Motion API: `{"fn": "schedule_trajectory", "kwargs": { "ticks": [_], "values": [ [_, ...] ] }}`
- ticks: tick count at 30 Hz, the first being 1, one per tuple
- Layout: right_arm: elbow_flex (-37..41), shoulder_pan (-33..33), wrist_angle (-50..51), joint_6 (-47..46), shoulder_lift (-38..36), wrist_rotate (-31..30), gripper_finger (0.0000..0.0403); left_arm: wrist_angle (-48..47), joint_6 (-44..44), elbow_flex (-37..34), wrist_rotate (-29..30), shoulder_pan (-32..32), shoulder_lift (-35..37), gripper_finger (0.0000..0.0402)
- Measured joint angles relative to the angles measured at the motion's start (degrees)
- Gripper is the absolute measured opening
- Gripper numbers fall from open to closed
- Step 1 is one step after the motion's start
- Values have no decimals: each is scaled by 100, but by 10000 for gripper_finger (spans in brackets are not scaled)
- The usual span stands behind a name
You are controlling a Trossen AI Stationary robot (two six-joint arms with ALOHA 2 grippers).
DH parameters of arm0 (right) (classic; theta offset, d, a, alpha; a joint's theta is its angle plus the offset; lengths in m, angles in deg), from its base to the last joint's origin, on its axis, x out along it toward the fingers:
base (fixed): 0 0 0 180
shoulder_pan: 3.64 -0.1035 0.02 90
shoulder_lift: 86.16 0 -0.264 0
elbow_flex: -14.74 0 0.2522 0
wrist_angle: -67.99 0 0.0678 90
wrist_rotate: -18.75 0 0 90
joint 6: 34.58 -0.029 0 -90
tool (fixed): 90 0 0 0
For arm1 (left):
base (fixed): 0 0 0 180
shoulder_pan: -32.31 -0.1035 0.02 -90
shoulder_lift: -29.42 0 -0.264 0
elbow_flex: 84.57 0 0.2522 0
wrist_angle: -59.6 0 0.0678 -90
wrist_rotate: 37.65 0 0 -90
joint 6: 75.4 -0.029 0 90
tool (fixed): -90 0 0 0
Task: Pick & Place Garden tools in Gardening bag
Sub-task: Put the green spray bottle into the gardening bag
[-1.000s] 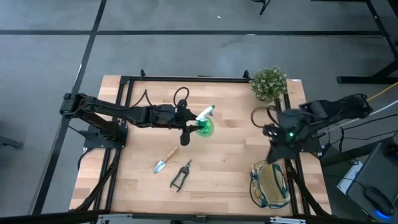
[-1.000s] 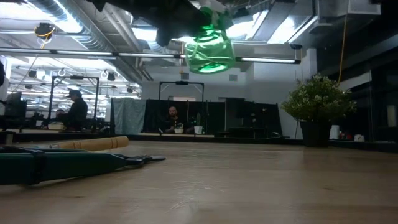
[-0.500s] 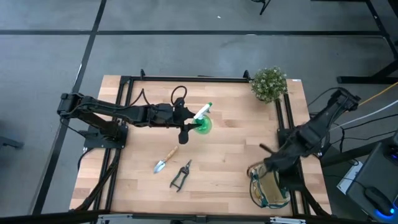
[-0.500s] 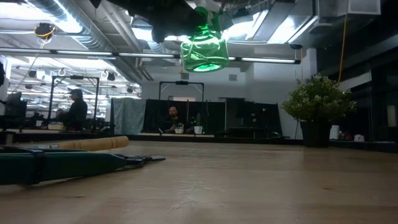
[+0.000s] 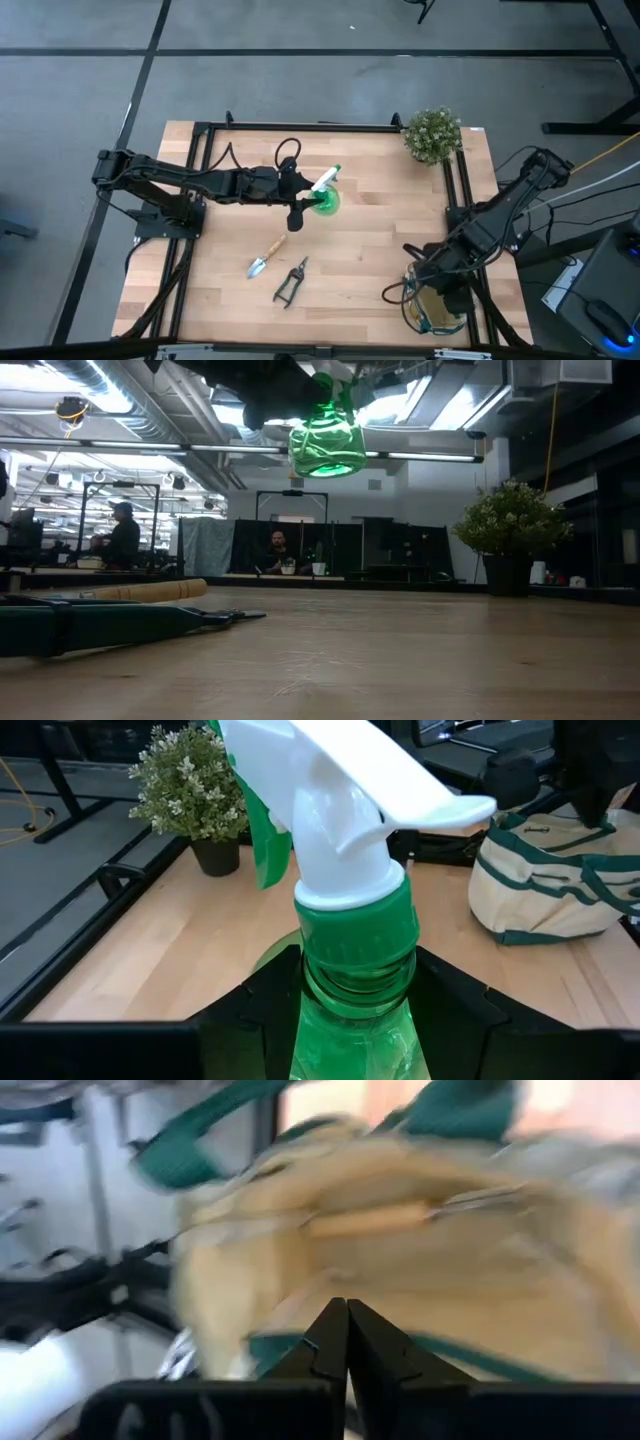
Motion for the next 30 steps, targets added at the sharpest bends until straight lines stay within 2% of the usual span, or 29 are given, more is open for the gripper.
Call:
{"fn": "schedule_trajectory", "kwargs": {
  "ticks": [6, 14, 22, 30],
  "values": [
    [0, 44, 231, 476, 147, -944, 12, -8, 2, 0, -4, 0, -1, 152],
    [52, 38, 444, 805, 582, -1001, 12, -46, 22, 0, -23, 4, -1, 151],
    [63, -241, 486, 883, 1125, -2033, 12, -71, 45, 2, -67, 4, -1, 152],
    [414, -104, 80, 954, 1356, -2210, 12, -133, 109, 2, -104, 4, 10, 154]
  ]
}}
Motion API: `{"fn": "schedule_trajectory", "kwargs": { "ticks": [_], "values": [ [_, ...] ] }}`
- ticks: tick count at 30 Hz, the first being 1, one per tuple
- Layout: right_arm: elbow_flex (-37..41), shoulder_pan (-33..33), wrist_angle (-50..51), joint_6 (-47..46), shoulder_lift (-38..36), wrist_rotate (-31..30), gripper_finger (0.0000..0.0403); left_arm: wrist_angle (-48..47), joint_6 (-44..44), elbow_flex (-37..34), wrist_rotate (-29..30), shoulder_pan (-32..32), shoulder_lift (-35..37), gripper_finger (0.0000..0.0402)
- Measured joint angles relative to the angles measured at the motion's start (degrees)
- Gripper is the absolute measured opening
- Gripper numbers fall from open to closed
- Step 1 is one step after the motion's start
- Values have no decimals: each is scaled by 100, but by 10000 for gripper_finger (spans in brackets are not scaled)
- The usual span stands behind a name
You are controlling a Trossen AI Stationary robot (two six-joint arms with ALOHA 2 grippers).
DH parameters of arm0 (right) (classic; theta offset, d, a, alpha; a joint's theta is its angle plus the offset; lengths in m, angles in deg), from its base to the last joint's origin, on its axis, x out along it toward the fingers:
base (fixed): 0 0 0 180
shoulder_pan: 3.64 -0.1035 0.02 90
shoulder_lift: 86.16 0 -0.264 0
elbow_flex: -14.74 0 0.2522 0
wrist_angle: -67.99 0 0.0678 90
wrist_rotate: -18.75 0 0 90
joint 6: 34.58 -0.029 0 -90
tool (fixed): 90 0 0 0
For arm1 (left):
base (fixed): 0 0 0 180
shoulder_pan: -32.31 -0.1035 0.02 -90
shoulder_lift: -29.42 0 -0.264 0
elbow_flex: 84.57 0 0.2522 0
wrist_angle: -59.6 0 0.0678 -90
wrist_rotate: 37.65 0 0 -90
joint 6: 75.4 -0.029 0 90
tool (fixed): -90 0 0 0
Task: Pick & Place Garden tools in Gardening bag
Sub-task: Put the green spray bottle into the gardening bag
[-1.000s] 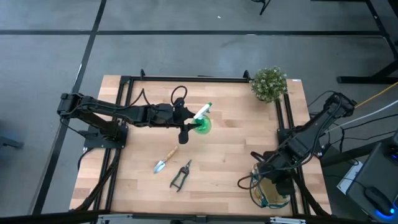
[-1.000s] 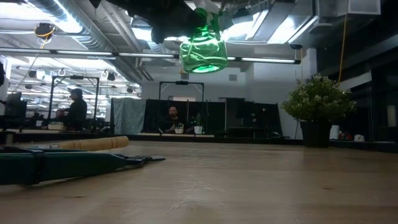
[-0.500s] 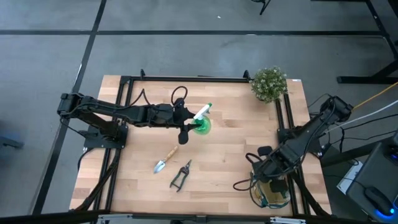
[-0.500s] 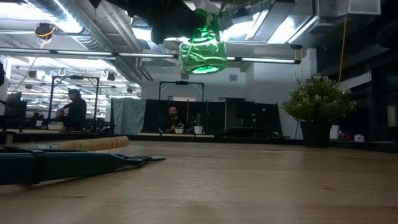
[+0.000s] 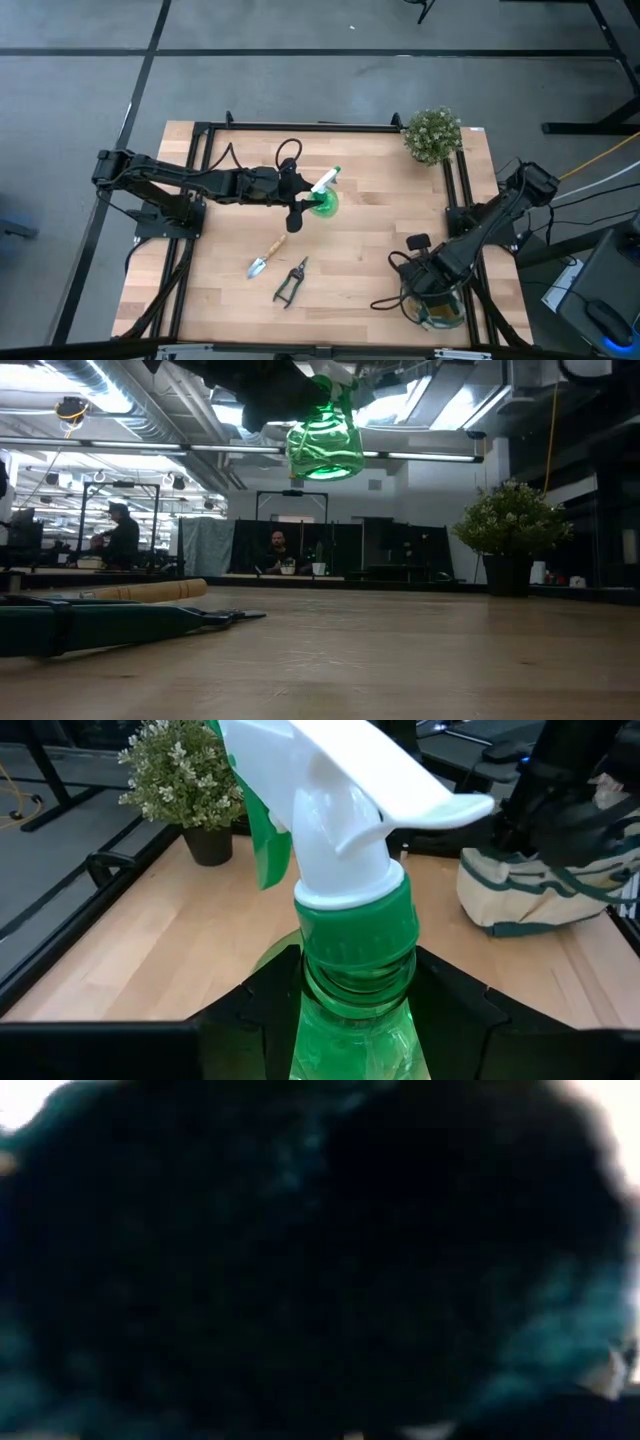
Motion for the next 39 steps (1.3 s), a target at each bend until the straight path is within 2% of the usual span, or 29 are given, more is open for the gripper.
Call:
{"fn": "schedule_trajectory", "kwargs": {
  "ticks": [4, 15, 21, 36, 39],
  "values": [
    [15, 125, -144, 5, 0, -562, 12, 1, 0, 0, -2, 0, 0, 151],
    [15, 790, -720, 553, 0, -1619, 12, 0, 66, 0, 0, 0, 3, 152],
    [15, 1267, -1156, 1274, 0, -2242, 12, 1, 67, 0, 0, 0, 7, 152],
    [15, 3145, -3128, 3476, 0, -2278, 12, -39, 151, 0, 2, 9, 50, 153],
    [15, 3480, -3326, 3554, -26, -1964, 12, -104, 151, 2, 66, 7, 221, 153]
  ]
}}
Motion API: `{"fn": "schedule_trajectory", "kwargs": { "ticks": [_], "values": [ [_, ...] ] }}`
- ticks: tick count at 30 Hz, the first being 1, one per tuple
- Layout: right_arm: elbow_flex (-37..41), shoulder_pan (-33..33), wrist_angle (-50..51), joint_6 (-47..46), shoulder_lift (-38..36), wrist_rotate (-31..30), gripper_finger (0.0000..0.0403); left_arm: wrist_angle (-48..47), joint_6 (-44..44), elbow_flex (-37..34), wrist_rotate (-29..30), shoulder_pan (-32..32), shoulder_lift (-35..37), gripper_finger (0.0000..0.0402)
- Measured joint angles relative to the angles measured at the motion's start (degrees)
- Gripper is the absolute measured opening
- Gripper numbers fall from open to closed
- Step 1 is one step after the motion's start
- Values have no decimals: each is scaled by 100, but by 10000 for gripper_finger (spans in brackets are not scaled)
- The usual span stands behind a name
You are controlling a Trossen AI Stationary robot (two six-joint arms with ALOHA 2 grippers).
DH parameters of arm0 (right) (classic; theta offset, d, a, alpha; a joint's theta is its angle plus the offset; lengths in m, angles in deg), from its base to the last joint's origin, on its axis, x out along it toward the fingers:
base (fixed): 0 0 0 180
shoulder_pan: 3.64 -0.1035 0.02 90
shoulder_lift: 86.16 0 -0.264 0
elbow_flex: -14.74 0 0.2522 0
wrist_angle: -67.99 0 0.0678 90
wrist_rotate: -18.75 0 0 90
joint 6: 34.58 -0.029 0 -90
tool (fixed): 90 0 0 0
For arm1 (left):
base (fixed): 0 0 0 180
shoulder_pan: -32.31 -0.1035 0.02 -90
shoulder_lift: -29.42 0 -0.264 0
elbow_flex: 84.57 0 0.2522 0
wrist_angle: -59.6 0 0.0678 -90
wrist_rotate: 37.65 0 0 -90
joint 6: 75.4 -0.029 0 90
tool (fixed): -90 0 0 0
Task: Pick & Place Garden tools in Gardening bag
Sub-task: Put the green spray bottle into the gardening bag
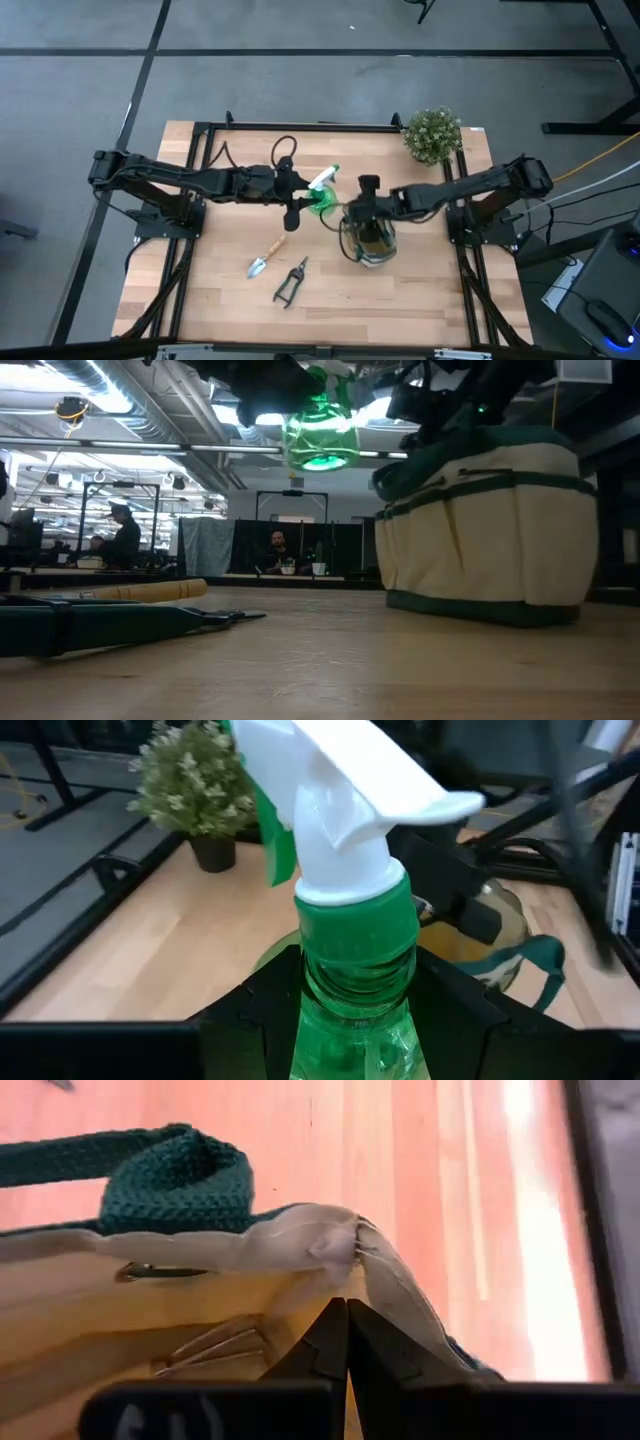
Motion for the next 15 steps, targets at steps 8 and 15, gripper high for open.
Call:
{"fn": "schedule_trajectory", "kwargs": {
  "ticks": [8, 15],
  "values": [
    [-2, 474, -108, -2, -672, 596, 12, -360, -47, 2, 487, -95, 671, 152],
    [-93, 632, 139, -413, -1740, 755, 12, -268, 8, 4, 581, -80, 830, 152]
  ]
}}
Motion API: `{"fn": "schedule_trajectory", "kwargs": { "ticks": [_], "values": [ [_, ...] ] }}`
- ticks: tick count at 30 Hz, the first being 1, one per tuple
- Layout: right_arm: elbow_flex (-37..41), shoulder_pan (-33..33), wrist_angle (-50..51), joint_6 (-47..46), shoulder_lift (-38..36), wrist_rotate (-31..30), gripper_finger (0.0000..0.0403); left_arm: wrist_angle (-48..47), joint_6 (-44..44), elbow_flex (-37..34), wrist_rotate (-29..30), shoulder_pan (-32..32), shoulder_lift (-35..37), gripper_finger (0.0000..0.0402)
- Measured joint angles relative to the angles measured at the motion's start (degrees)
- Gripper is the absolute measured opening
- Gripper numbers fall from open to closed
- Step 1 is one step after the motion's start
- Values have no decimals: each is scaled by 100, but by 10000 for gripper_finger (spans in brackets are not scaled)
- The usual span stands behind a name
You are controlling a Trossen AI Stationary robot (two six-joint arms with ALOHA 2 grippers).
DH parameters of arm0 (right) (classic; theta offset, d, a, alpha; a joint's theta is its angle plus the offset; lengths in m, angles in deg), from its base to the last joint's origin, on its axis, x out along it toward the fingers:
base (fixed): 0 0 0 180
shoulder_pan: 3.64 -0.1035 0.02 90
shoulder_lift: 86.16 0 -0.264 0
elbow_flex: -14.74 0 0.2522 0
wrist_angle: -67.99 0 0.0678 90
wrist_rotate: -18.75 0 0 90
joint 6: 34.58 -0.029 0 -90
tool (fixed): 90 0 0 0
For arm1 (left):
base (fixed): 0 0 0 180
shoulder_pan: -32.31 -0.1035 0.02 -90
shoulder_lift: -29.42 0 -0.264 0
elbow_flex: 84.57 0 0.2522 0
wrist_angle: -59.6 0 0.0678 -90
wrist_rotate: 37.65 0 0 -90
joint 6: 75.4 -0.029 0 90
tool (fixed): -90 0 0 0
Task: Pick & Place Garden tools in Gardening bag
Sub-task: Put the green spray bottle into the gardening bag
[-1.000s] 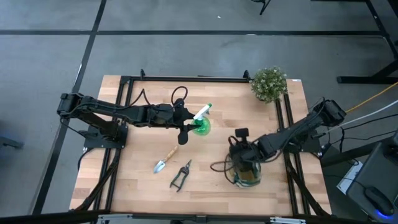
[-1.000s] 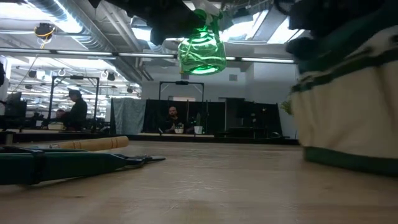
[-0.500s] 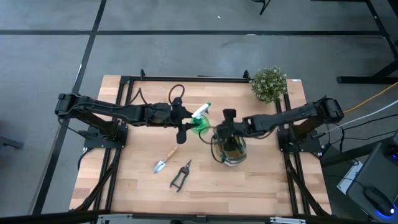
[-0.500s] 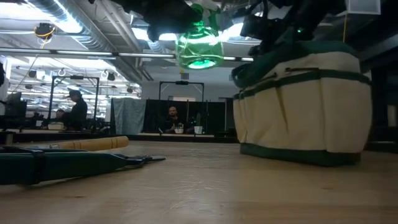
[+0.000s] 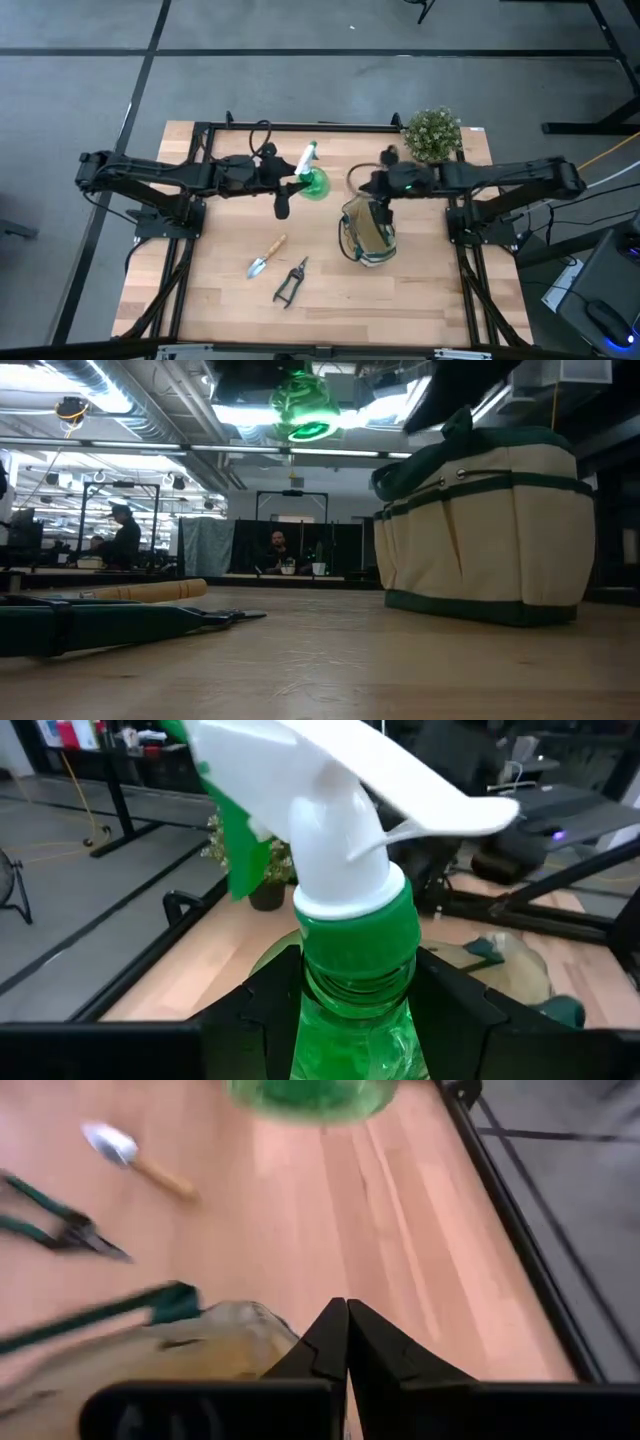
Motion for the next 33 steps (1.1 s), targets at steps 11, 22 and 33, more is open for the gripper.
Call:
{"fn": "schedule_trajectory", "kwargs": {
  "ticks": [11, 22, 33],
  "values": [
    [-287, 123, 196, -1990, -1274, 360, 12, 1300, 207, -2, -454, 118, -581, 152],
    [-283, 123, -41, -2670, -1668, 343, 12, 2072, 499, 709, -1520, 118, -1976, 152],
    [-283, 119, -35, -2767, -1719, 343, 12, 2053, 140, 1719, -2115, 118, -3231, 153]
  ]
}}
